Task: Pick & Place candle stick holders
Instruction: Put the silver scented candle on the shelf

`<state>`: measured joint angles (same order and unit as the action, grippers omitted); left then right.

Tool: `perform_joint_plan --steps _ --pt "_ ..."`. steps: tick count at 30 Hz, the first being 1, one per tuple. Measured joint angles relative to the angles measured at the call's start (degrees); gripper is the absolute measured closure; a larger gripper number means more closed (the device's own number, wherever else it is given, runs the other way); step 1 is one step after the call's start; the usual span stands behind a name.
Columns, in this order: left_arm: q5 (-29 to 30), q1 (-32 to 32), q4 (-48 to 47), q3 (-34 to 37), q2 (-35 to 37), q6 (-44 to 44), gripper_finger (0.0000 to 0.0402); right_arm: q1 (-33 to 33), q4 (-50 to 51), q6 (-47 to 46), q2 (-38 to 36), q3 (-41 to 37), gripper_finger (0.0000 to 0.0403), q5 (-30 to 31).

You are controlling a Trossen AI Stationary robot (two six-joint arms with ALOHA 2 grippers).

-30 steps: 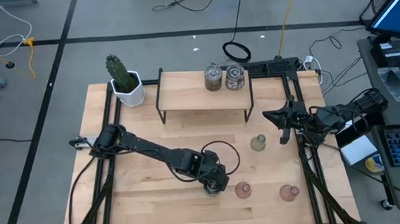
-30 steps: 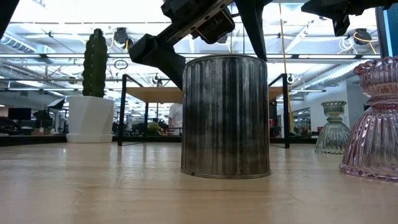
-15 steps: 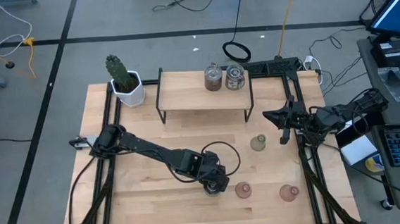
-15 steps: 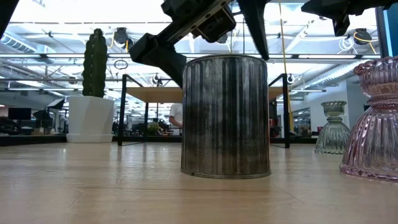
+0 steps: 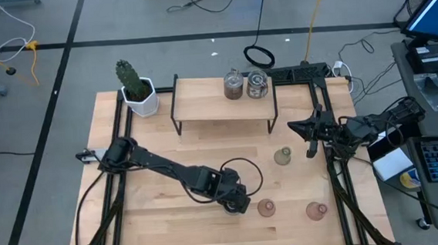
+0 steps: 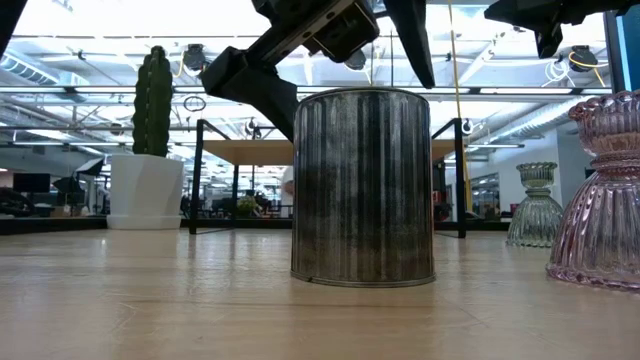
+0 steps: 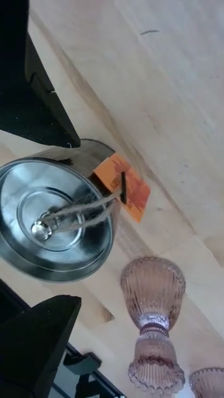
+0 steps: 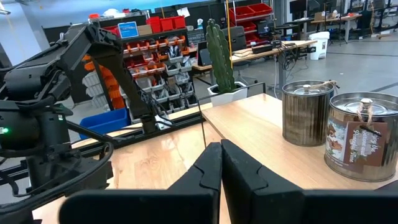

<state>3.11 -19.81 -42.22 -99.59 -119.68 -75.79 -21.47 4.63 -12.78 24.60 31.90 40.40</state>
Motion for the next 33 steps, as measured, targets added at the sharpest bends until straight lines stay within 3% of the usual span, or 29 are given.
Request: perform_joint_plan --steps 26,33 --pt "1.4 -0.5 1.9 0.0 0.0 3.7 0.0002 0.0 0.0 0.0 0.0 0.0 0.0403 0.0" --pt "-2.2 -0.5 3.1 0.0 -2.2 3.6 0.0002 0.0 0.0 0.0 0.0 0.0 0.0403 0.0"
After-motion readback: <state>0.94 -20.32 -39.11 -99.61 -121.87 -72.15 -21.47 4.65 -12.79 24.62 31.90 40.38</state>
